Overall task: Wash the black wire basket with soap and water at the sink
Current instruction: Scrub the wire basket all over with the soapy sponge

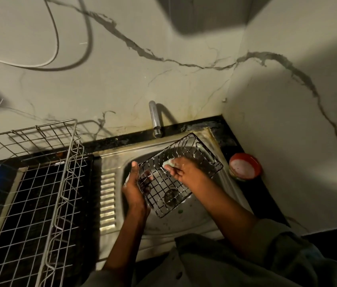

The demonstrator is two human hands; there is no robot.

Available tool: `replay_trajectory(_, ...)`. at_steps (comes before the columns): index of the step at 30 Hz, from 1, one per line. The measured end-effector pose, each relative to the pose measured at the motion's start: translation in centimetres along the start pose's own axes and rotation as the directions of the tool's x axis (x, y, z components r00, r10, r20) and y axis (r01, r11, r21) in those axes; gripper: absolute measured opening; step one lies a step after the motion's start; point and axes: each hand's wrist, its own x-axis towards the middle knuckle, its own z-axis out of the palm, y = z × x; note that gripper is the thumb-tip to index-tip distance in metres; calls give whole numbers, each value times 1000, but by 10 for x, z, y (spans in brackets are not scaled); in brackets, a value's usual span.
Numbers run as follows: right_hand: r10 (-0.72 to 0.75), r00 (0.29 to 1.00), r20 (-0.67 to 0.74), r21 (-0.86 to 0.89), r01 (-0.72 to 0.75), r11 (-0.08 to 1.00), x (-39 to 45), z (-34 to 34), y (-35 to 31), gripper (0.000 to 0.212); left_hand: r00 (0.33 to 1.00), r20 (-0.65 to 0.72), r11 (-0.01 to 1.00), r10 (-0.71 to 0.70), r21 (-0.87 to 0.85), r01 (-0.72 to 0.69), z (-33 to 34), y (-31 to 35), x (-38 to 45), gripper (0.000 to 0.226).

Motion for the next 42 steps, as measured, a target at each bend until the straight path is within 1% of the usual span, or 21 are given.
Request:
replay_trajectory(2,17,999,-38,-31,-19,999,2,3,1,14,1000,15,1000,17,25,-17,5,-2,-8,57)
replay_trajectory(4,-53,998,-35,-79,50,996,1,6,-2,19,999,22,999,29,33,-29,8,-4,-9,52)
replay_trajectory(5,-89,996,-15,-71,87,994,-1,5,-5,14,999,16,999,30,29,-30,9,-3,-8,55)
replay_trajectory(7,-164,981,100,-21,167,986,-10,-4,-12,6,1000,6,1000,9,15,-9,8,-1,-4,71)
replay_trajectory(9,-179,971,159,-84,193,977,-19,-13,-18,21,1000,7,1000,-8,-12,8,5,-3,-1,81)
replay_trajectory(11,-101,992,78,-297,120,947,-15,-15,-13,24,1000,-5,1000,-6,-28,6,3,-5,-2,78)
replay_trajectory(13,-60,998,-33,-402,41,915,-11,-4,-3,18,1000,-9,1000,-8,-16,8,4,-6,-3,68)
replay_trajectory(15,-61,997,-50,-374,38,927,-4,6,5,10,1000,24,1000,-11,14,11,8,-6,-7,62)
replay_trajectory(17,-111,993,-38,-316,94,944,-8,10,6,4,998,63,997,22,66,-27,12,-6,-14,64)
replay_trajectory(21,-167,976,142,-168,190,967,-32,1,7,21,995,65,993,71,84,-77,13,1,-17,59)
replay_trajectory(22,-160,978,137,-191,184,964,-33,-3,9,20,996,55,995,66,77,-70,11,1,-17,59)
replay_trajectory(24,-125,992,2,-275,121,954,-25,-4,14,13,998,31,997,50,58,-52,11,1,-20,63)
replay_trajectory(26,-88,994,-63,-259,69,963,-23,6,16,4,999,19,999,34,39,-35,12,-1,-24,66)
replay_trajectory(28,-142,987,-73,-212,123,969,-21,13,16,6,999,37,1000,7,25,-8,12,-5,-24,69)
replay_trajectory(30,-239,971,-29,-153,232,960,-28,14,14,16,999,47,1000,-5,13,4,10,-6,-20,77)
replay_trajectory(31,-268,963,33,-112,270,956,-34,11,13,21,999,46,1000,-13,11,13,8,-6,-17,80)
replay_trajectory(34,-295,938,183,-68,312,948,-41,-1,13,26,998,45,999,-33,-16,34,5,-3,-13,78)
replay_trajectory(36,-217,969,114,-161,234,959,-37,-7,18,23,998,59,999,-33,-38,35,6,1,-15,73)
replay_trajectory(38,-161,986,-38,-332,139,933,-33,-7,27,17,996,80,999,-28,-43,31,6,1,-17,64)
replay_trajectory(40,-217,967,-133,-438,139,888,-28,-3,35,16,994,109,999,-28,-34,32,7,-3,-21,57)
replay_trajectory(42,-258,955,-148,-425,175,888,-21,9,37,14,992,121,999,-35,-8,36,8,-9,-22,63)
